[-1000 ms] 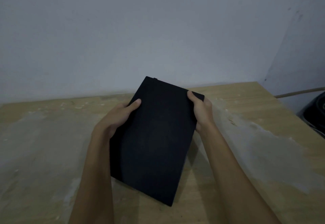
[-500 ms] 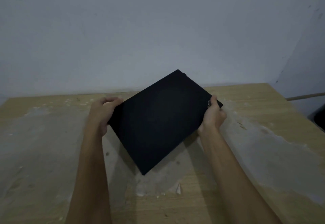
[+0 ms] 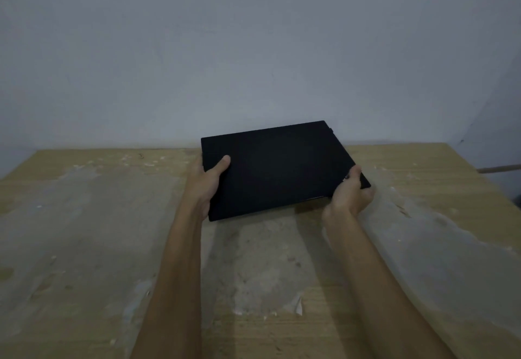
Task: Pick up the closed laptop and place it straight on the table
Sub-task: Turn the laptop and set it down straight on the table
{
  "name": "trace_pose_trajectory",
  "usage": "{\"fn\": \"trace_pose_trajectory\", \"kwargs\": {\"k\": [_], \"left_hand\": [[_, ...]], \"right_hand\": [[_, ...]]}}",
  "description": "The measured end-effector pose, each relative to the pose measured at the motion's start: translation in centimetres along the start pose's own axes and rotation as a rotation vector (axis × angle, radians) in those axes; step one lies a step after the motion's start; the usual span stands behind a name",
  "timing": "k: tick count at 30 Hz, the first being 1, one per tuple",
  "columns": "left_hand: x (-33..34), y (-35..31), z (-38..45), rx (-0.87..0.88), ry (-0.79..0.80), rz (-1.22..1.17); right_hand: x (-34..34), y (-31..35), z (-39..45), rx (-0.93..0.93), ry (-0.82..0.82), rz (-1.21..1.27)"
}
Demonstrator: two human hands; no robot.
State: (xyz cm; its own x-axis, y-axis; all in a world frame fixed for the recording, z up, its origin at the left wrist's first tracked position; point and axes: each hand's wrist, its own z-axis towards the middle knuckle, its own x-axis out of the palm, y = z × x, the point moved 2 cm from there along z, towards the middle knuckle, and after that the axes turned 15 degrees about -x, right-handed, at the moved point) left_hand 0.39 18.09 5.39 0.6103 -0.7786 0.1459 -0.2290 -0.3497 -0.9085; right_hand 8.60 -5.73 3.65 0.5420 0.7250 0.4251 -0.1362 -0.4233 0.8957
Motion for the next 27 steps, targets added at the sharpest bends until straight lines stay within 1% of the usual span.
{"fn": "trace_pose_trajectory", "kwargs": {"k": [1,4,7,9,11,12,14,19,27], "left_hand": [[-0.5,0.0,0.3,-0.001,-0.015,-0.001],[-2.6,0.0,1.0,-0.021,-0.047,0.01],[-5.1,0.2,1.5,-0.077,-0.034,0.05],[-6.0,0.2,1.4,-0.106,-0.007,0.101],[-6.3,0.2,1.5,-0.11,0.012,0.12],[-6.4,0.2,1.5,-0.104,0.013,0.126],[-6.4,0.1,1.8,-0.076,-0.001,0.153],[-5.7,0.4,2.8,0.033,-0.123,0.244],[-5.6,1.5,3.8,0.12,-0.209,0.3]], "right_hand": [[-0.1,-0.1,0.4,0.028,0.064,-0.053],[-0.3,0.0,2.0,0.119,0.337,-0.218],[-0.2,0.3,2.6,0.084,0.624,-0.424],[0.1,0.2,2.2,0.062,0.768,-0.456],[0.3,0.0,2.0,0.072,0.863,-0.444],[0.3,-0.2,2.0,0.076,0.882,-0.454],[0.3,-0.7,2.3,0.07,0.859,-0.484],[0.2,-2.4,3.2,-0.111,0.76,-0.59],[-0.1,-3.5,4.0,-0.288,0.767,-0.682]]}}
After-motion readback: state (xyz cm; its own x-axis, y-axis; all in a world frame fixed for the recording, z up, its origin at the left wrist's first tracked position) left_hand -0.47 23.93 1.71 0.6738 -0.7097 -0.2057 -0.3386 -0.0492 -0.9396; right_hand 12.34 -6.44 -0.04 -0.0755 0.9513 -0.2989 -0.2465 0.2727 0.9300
